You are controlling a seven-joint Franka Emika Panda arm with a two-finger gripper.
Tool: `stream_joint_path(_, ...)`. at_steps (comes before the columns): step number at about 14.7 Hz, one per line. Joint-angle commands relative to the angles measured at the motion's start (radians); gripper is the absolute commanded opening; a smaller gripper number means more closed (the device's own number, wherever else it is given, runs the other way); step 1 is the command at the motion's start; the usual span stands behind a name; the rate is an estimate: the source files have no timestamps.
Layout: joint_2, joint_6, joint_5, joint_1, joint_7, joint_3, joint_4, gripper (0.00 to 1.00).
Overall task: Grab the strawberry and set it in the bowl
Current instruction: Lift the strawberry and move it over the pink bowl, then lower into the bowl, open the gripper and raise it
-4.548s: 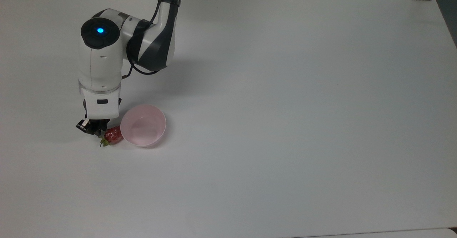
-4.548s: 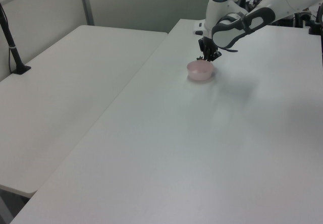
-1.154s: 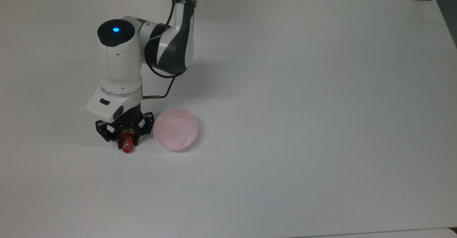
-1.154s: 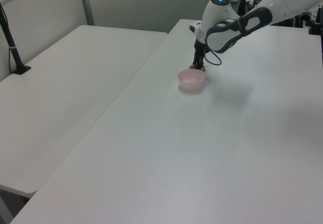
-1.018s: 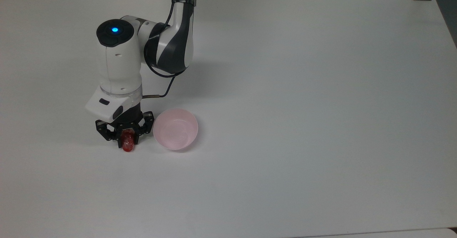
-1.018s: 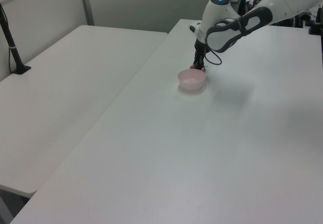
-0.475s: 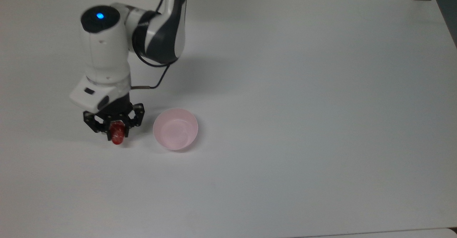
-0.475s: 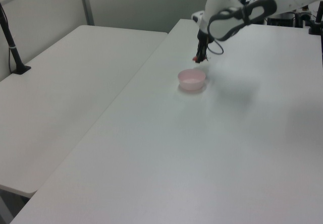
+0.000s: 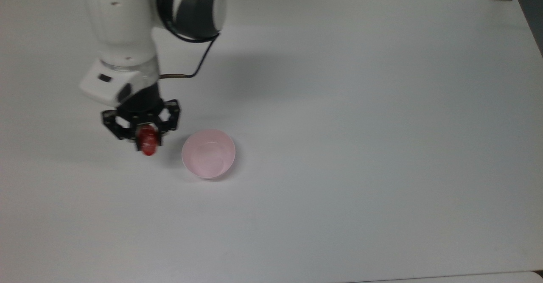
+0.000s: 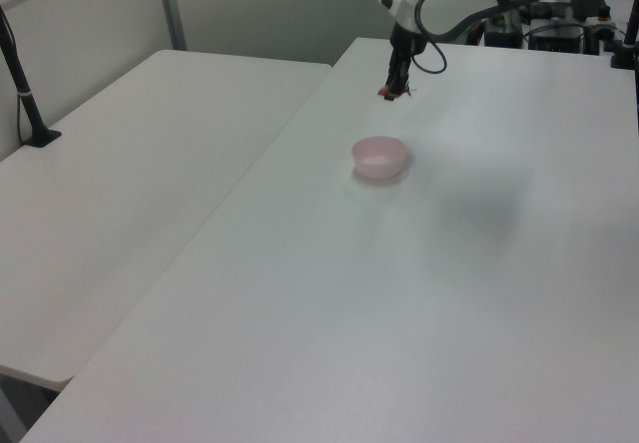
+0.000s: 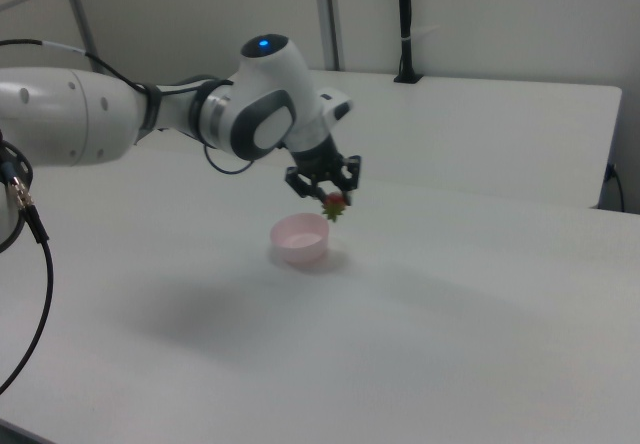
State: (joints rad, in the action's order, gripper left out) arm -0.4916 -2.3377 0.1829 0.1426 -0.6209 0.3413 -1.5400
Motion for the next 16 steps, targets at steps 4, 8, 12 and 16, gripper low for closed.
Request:
stream_joint_path(4,-0.011,0.043,0.021,0.150,0.015,0.031,-0.065,0.20)
stream_joint_path(8,-0.018,0.038,0.009,0.144,0.017,0.027,-0.068,1.00)
stream_joint_path(12,0.092,0.136,-0.041,0.114,0.249,-0.013,-0.071,1.00)
stream_joint_path(16,0.281,0.416,-0.212,-0.062,0.482,-0.227,-0.066,1.00)
